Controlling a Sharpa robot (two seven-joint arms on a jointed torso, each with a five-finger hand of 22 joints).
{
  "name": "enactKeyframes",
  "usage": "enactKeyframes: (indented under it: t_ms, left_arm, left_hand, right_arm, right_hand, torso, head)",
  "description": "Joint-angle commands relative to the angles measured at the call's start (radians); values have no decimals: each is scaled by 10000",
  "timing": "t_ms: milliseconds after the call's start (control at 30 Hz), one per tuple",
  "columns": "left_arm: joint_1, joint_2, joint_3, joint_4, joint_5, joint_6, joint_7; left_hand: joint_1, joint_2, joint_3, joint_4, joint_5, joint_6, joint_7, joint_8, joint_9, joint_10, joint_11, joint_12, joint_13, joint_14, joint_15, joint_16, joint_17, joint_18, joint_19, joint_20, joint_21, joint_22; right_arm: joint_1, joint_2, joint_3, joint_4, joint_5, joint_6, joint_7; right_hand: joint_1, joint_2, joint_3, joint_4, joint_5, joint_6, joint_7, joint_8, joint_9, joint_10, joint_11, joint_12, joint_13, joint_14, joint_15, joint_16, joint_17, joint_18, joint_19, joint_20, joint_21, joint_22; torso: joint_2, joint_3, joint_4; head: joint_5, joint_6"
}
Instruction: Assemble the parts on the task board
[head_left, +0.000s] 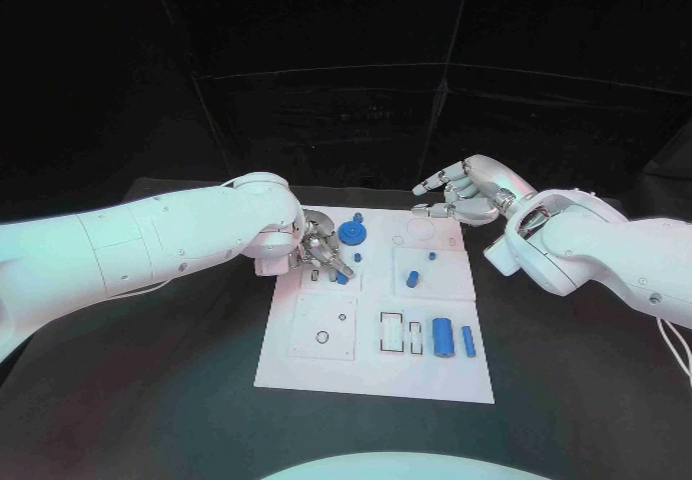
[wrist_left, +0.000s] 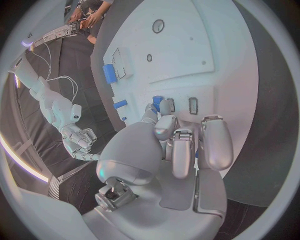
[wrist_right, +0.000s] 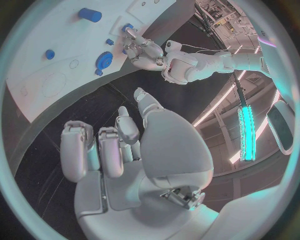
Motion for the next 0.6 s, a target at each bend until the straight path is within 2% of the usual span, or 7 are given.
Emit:
enactKeyframes:
  t_ms: [33,167,400,500,600]
  left_arm:
    - [7,-25,-3,32,8,-171,-24]
    - [5,-103,-2,97,25,-357,2]
    - [2,-382,2,314,91,-705,79]
    - [2,-516,3,413,123,-821,125]
    - [1,-681,6,528,166,-938,182]
  left_hand:
    - [100,-10,76,-20,8,-94,1,-49,-16,20,-58,-9,7,1040,-42,31,2634,-159,-11,-23,25,6]
    - [-56,-97,87,21,4,-62,26,-63,-11,26,-39,-12,4,1040,-30,31,2634,-160,-14,-18,23,7]
    - [-546,-392,-2,196,-1,25,61,-71,22,52,-4,-3,5,1040,0,31,2634,-159,-20,6,21,16]
    - [-690,-472,-31,250,-2,48,70,-70,37,55,4,-6,-3,1040,7,31,2634,-157,-25,14,14,9]
    - [-801,-534,-56,292,-3,61,77,-70,50,56,10,-7,-7,1040,12,31,2634,-154,-29,19,7,2]
  right_arm:
    - [22,14,5,0,-22,82,10]
    - [22,20,5,-16,-22,94,12]
    - [22,63,4,-112,-49,190,-7]
    - [21,110,3,-175,-163,305,-53]
    - [20,186,2,-251,-503,519,-148]
  right_hand:
    - [22,49,-16,-30,14,-16,-22,30,-3,-33,-36,-3,7,906,-51,-51,1998,65,15,7,-31,8]
    - [22,49,-16,-30,14,-16,-22,30,-3,-33,-36,-3,7,906,-51,-51,1998,65,15,7,-31,8]
    - [42,62,-10,-41,18,-10,-24,40,-2,-22,-38,11,19,909,-53,-45,2009,63,20,6,-26,19]
    - [90,78,5,-71,21,2,-27,55,0,-15,-42,19,23,911,-55,-43,2012,61,25,3,-22,29]
    - [274,101,75,-204,38,55,-36,102,8,-20,-56,14,12,913,-67,-40,2019,60,29,-6,-19,36]
  torso:
    - [-4,1,2]
    - [0,-2,-3]
    - [-2,-7,6]
    - [1,1,8]
    - [5,-6,2]
  head:
    - [4,-3]
    - [10,1]
    - [-9,12]
    - [-6,17]
    - [-3,26]
